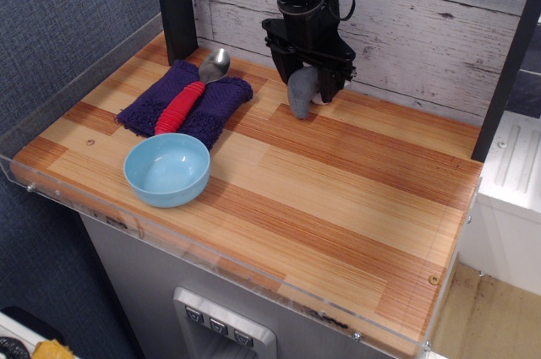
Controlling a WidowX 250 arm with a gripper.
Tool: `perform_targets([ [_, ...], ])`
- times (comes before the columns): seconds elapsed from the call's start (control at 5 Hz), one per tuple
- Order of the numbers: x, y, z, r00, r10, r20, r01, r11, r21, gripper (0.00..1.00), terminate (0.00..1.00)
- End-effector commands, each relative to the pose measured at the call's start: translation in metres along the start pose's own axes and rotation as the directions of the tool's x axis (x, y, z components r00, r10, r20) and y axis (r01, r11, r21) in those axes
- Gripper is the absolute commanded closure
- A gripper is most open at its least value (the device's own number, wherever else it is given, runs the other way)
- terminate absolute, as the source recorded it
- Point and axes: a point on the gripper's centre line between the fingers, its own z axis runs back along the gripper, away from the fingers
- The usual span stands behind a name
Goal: Move the toy to the front of the board
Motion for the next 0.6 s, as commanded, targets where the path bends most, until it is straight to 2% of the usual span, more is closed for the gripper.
perform_targets([
  [0.0,0.003,0.000,0.015,0.999,-0.010,0.051,0.009,1.000,0.005,1.00,0.00],
  [0.2,0.006,-0.001,0.032,0.995,0.001,0.095,0.001,1.000,-0.027,1.00,0.00],
  [0.4,0.018,-0.003,0.067,0.985,-0.006,0.172,0.008,1.000,-0.012,1.00,0.00],
])
